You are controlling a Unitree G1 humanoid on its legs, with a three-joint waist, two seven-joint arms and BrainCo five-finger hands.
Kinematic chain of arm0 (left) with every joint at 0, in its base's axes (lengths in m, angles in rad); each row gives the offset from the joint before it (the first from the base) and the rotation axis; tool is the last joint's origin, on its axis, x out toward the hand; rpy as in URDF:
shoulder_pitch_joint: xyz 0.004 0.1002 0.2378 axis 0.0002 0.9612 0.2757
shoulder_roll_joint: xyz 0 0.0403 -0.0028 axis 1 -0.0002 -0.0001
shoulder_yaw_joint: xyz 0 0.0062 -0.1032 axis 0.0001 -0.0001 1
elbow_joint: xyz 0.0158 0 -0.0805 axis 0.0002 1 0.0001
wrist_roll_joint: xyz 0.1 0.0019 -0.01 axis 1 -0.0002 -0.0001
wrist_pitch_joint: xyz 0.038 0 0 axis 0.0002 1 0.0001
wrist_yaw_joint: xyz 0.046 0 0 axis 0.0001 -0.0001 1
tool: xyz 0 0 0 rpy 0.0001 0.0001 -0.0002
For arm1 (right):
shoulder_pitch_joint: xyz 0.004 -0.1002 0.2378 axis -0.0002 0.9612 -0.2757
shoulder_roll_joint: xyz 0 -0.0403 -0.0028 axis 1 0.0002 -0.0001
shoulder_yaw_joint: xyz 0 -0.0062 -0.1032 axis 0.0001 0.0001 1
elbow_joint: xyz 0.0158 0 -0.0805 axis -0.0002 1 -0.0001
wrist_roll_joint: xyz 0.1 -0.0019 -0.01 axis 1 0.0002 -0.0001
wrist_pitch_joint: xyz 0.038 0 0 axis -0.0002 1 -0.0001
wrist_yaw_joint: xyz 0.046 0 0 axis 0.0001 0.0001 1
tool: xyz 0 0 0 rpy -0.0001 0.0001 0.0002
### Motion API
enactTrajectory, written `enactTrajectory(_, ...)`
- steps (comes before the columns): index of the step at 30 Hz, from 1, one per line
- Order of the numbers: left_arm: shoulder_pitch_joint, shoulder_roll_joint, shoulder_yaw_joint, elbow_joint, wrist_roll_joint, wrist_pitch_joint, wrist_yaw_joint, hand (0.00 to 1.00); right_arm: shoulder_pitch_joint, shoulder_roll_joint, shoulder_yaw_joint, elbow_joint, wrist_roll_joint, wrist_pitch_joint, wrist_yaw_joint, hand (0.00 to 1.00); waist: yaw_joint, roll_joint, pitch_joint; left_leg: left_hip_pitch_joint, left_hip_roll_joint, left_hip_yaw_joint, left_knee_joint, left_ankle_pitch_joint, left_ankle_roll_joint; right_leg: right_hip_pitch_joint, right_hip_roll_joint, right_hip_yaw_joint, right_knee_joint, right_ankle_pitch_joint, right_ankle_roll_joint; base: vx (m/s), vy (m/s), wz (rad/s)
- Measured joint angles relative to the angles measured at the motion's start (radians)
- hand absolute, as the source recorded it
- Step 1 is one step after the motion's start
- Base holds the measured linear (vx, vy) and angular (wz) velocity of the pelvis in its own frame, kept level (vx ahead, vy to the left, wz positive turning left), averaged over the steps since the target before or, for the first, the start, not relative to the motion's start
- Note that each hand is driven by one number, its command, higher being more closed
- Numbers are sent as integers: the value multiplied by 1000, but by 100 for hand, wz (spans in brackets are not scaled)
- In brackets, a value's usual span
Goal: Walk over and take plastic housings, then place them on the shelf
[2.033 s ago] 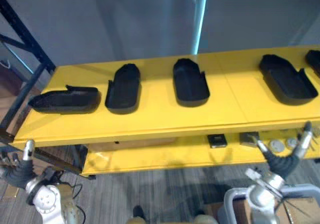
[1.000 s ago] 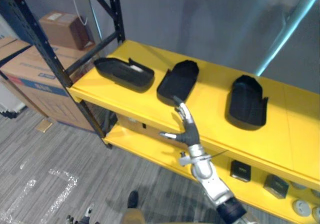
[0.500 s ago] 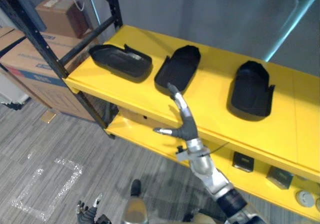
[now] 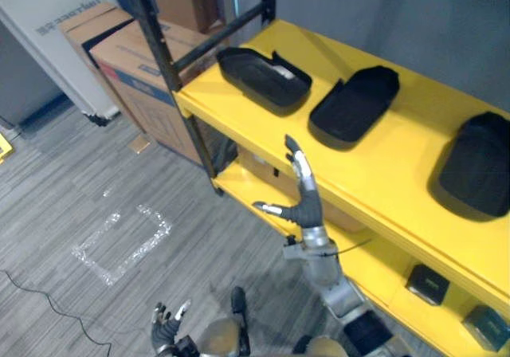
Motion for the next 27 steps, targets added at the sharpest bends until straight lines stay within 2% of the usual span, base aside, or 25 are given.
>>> enactTrajectory(3, 4, 3, 2, 7, -15, -16, 0, 0, 33, 6, 3, 4, 1, 22, 5, 0, 5, 2, 1, -1, -21, -17, -1, -2, 2, 15, -4, 54, -38, -24, 16, -15, 51, 21)
enactTrajectory(6, 9, 3, 7, 7, -53, -23, -3, 0, 47, 7, 2, 6, 0, 22, 3, 0, 2, 6, 2, -7, -18, -14, -1, 0, 4, 12, 3, 68, -55, -20, 31, 2, -10, -2)
enactTrajectory(10, -16, 2, 9, -2, -48, -45, 11, 0, 50, 7, -19, 10, -9, 23, -43, 0, 1, -12, 10, -16, -20, 2, 4, -8, 15, -9, 0, 98, -50, -21, 46, 64, -31, -15)
enactTrajectory(11, -17, 1, 8, -12, -35, -50, 31, 0, 58, 7, -41, 10, -12, 26, -72, 0, 0, -25, 15, -7, -29, 18, 5, -18, 26, -12, -11, 114, -30, -17, 60, 160, 5, -21)
enactTrajectory(13, -18, 0, 7, -26, 21, -52, 47, 0, 101, 8, -90, 7, -29, 34, -120, 0, -20, -38, 20, 2, -41, 17, 26, -39, 35, -16, -22, 164, 23, -15, 63, 180, 26, -8)
enactTrajectory(14, -17, 1, 8, -27, 65, -55, 47, 0, 139, 8, -137, 7, -35, 42, -154, 0, -29, -40, 22, 3, -35, 22, 66, -69, 38, -63, -33, 199, 135, -10, 54, 169, 71, -8)
enactTrajectory(16, -12, 4, 12, -40, 110, -57, 45, 0, 213, 7, -206, 3, -49, 47, -195, 0, -51, -38, 25, 33, -8, 18, 101, -124, 49, -156, -23, 275, 357, 3, -16, 174, 63, -11)
enactTrajectory(18, -13, 28, 12, -70, 119, -57, 44, 0, 303, 14, -250, -25, -49, 48, -202, 0, -91, -35, 27, 73, 21, 3, 125, -166, 43, -211, 61, 383, 355, -50, -26, 180, -10, 7)
enactTrajectory(19, -18, 45, 16, -94, 118, -57, 42, 0, 337, 16, -252, -50, -50, 47, -205, 0, -110, -49, 19, 78, 28, 8, 142, -192, 31, -254, 88, 408, 293, -48, -22, 142, -33, -3)
enactTrajectory(20, -22, 54, 21, -107, 118, -57, 39, 0, 347, 16, -252, -60, -53, 44, -210, 0, -113, -60, 16, 84, 27, 20, 146, -202, 26, -274, 96, 412, 252, -36, -18, 157, -51, -28)
enactTrajectory(21, -29, 78, 22, -132, 118, -55, 36, 0, 361, 23, -252, -69, -79, 37, -223, 0, -113, -81, 12, 91, 19, 43, 165, -222, 17, -300, 99, 408, 143, 37, -18, 183, -63, -40)
enactTrajectory(22, -39, 88, 23, -164, 117, -54, 33, 0, 374, 30, -252, -78, -101, 28, -240, 0, -123, -110, 5, 92, 0, 65, 208, -252, 6, -319, 92, 407, 74, 191, -32, 200, -78, -38)
enactTrajectory(23, -50, 83, 24, -170, 115, -49, 35, 0, 374, 26, -257, -75, -109, 25, -251, 0, -130, -97, 5, 98, 12, 71, 221, -263, 2, -313, 100, 398, 82, 186, -35, 231, -84, -53)
enactTrajectory(25, -50, 66, 15, -245, 115, -44, 38, 0, 353, 11, -274, -80, -130, 1, -317, 0, -136, -45, 15, 106, 51, 113, 239, -299, -16, -301, 135, 384, 31, 191, -60, 238, -63, -62)
enactTrajectory(26, -60, 65, 8, -252, 116, -43, 39, 0, 348, 7, -286, -81, -137, -5, -338, 0, -139, -36, 17, 106, 57, 122, 237, -302, -17, -301, 143, 387, 21, 192, -62, 202, -32, -38)
enactTrajectory(27, -85, 63, -3, -254, 117, -38, 38, 0, 341, -1, -317, -81, -163, -7, -391, 0, -140, -22, 14, 105, 68, 129, 234, -308, -23, -301, 157, 388, 3, 191, -63, 191, -37, -20)
